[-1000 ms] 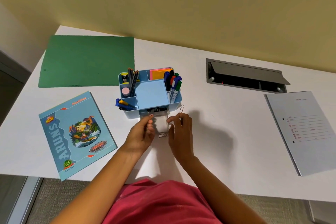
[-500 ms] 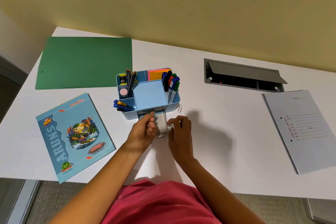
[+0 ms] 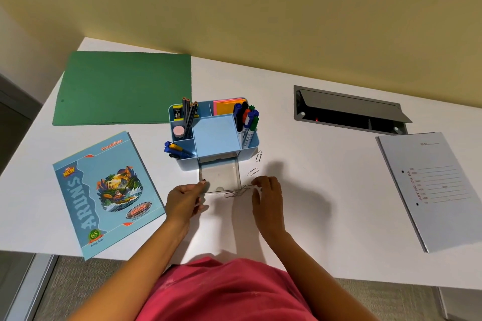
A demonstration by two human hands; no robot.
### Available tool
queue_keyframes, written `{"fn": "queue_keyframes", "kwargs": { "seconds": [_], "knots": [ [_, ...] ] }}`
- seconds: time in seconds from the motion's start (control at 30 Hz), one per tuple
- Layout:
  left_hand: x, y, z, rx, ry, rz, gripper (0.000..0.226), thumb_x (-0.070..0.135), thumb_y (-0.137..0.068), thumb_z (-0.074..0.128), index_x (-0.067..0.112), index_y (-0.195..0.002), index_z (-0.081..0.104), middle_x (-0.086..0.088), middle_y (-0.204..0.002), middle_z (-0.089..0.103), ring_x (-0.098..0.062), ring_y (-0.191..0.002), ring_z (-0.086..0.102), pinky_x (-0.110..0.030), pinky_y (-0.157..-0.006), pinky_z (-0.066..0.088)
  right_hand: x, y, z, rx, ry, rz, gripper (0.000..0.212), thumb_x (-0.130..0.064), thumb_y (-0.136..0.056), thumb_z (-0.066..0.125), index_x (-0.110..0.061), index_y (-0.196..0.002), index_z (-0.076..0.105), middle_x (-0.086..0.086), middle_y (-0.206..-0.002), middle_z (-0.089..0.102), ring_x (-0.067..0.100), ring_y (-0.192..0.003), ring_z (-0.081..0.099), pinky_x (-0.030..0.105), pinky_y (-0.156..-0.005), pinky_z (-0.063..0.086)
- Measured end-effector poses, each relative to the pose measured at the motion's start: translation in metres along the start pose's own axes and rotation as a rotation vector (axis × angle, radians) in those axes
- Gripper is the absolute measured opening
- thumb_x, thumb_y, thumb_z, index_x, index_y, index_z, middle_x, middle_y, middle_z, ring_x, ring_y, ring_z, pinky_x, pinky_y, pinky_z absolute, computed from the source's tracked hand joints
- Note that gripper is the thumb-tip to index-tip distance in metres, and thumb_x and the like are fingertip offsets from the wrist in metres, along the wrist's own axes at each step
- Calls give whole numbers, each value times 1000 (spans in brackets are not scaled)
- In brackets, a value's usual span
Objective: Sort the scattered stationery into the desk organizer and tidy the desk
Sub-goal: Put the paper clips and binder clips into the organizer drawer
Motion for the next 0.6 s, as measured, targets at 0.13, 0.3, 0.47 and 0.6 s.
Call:
{"fn": "queue_keyframes", "kwargs": {
  "seconds": [0.13,0.3,0.47,0.6],
  "knots": [
    [-2,-10,0,18,-76,26,34,15,-83,73,-10,-105,65,-20,-83,65,-24,-68,60,-40,-67,61,-3,2,9,-61,60,-67,26,6,-82,60,-8,-104,64,5,-106,57,21,-100,53,23,-79,45],
    [-7,-18,-5,54,-73,39,33,8,-83,72,-12,-106,60,-30,-95,67,-31,-74,65,-34,-61,61,0,3,18,-110,167,-113,25,7,-77,66,-7,-96,66,6,-97,60,25,-91,57,35,-64,53],
    [-8,-19,-5,60,-76,52,20,10,-82,73,-3,-95,64,-26,-95,70,-31,-75,68,-43,-81,58,21,3,10,-92,214,10,11,2,-79,68,-6,-84,64,8,-86,60,26,-82,57,36,-63,50],
    [-9,-21,-7,67,-73,62,20,12,-82,73,-2,-94,64,-23,-90,71,-31,-76,69,-45,-84,57,44,1,4,-151,205,202,7,-10,-86,66,-5,-87,61,10,-91,58,28,-87,56,37,-73,49]
  ]
}}
Point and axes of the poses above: each hand's wrist, its own y-axis away from the middle knuckle, its own z-axis out of the palm, x = y × z, the point moved 8 cm from there along -y, towards the middle knuckle
